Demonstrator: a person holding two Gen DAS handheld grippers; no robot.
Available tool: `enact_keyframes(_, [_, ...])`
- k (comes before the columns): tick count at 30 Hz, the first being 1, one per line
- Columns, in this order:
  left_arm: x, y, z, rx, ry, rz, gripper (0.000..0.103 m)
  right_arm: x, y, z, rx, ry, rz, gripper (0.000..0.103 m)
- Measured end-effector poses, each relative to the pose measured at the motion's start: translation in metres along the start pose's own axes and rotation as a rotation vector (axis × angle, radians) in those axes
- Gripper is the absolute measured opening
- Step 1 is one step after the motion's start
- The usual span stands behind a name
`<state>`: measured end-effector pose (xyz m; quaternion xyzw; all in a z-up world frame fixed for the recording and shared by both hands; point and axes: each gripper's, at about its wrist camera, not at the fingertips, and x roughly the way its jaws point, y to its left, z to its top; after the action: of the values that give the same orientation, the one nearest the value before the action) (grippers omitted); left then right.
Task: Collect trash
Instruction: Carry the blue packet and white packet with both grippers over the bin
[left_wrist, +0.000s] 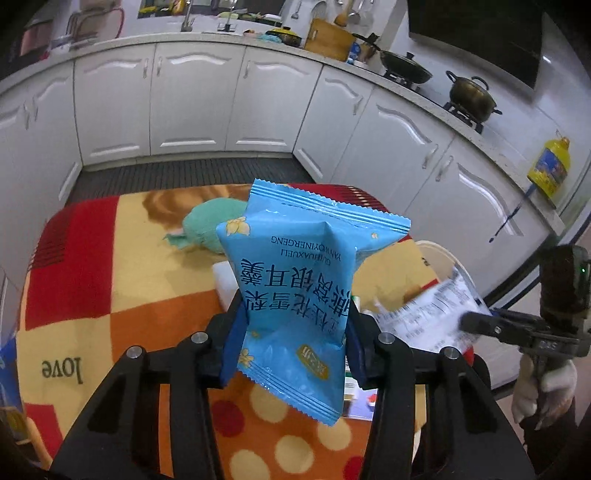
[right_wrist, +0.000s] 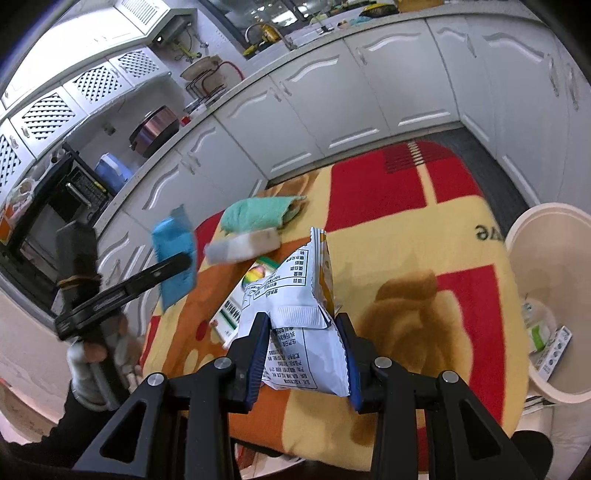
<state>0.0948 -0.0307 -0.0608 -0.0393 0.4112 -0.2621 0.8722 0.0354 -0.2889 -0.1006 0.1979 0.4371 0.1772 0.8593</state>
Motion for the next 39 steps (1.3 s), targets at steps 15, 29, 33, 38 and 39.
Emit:
enact_keyframes(15, [0.027, -0.092, 0.013, 0.105, 0.043, -0.121, 0.045, -0.046, -0.035, 0.009, 0.027, -0.133, -0.165, 0.035])
enact_keyframes(29, [0.091, -0.199, 0.021, 0.204, 0.128, -0.208, 0.045, -0.108, -0.108, 0.011, 0.143, -0.250, -0.354, 0.035])
enact_keyframes(33, [0.111, -0.224, 0.022, 0.223, 0.153, -0.225, 0.045, -0.120, -0.130, 0.006, 0.184, -0.263, -0.396, 0.035])
enact_keyframes(38, [0.131, -0.243, 0.021, 0.235, 0.182, -0.230, 0.045, -0.131, -0.154, -0.002, 0.229, -0.270, -0.420, 0.035])
enact_keyframes(39, [0.135, -0.245, 0.020, 0.235, 0.186, -0.228, 0.045, -0.133, -0.157, -0.004, 0.237, -0.271, -0.424, 0.035])
